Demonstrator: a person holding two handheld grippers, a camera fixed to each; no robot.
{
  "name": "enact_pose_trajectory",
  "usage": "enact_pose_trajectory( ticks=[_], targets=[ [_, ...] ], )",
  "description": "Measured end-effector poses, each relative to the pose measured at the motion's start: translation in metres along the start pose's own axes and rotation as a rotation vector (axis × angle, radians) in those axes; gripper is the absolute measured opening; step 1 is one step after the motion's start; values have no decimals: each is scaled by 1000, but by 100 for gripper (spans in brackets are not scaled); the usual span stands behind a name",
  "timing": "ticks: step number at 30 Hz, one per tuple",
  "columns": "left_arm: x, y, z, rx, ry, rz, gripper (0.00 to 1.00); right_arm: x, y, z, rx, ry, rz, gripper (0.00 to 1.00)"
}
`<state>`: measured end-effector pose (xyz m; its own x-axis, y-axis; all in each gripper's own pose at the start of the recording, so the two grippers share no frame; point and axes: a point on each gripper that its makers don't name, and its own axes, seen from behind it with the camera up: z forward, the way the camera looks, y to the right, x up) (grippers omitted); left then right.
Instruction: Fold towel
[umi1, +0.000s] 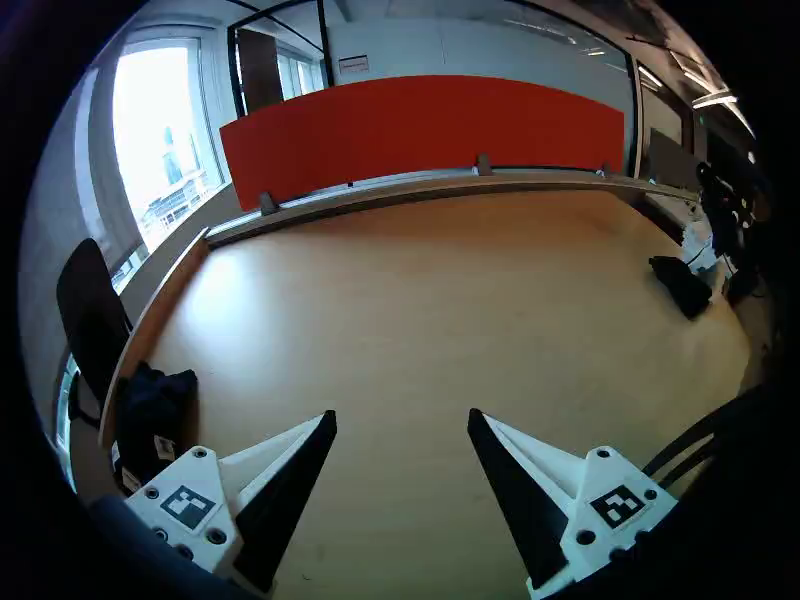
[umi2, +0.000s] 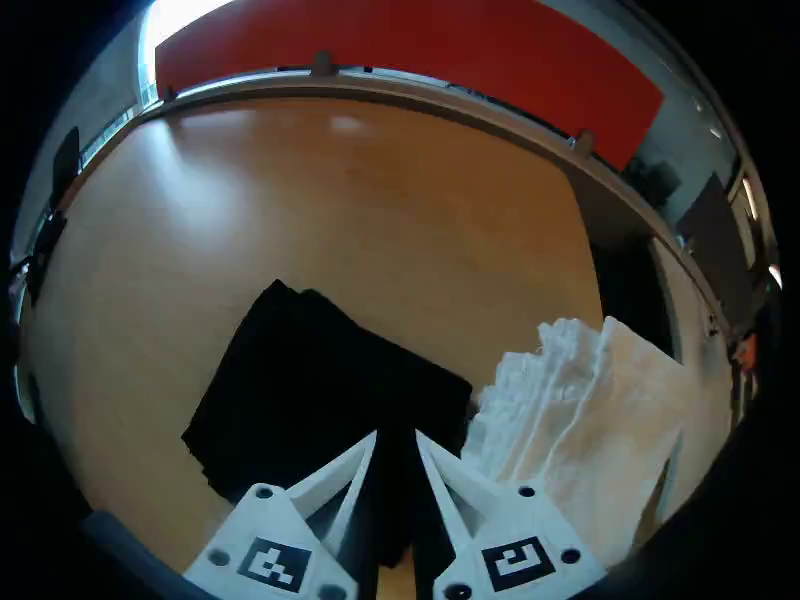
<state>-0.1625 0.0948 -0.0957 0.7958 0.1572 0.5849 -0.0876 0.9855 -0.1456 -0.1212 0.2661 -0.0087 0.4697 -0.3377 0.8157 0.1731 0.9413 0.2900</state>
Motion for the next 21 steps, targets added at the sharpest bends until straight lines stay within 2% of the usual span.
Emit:
enact_pose_trajectory(
  ticks=[2, 9, 21],
  targets=[
    [0, 1, 0, -1, 0, 1, 98, 1, 1, 0, -4, 4, -2, 5],
    [1, 2, 1, -6, 1, 5, 97, 5, 2, -1, -9, 20, -15, 4],
    [4, 1, 2, -6, 8, 5, 98, 35, 4, -10, -11, 93, -52, 4]
  ],
)
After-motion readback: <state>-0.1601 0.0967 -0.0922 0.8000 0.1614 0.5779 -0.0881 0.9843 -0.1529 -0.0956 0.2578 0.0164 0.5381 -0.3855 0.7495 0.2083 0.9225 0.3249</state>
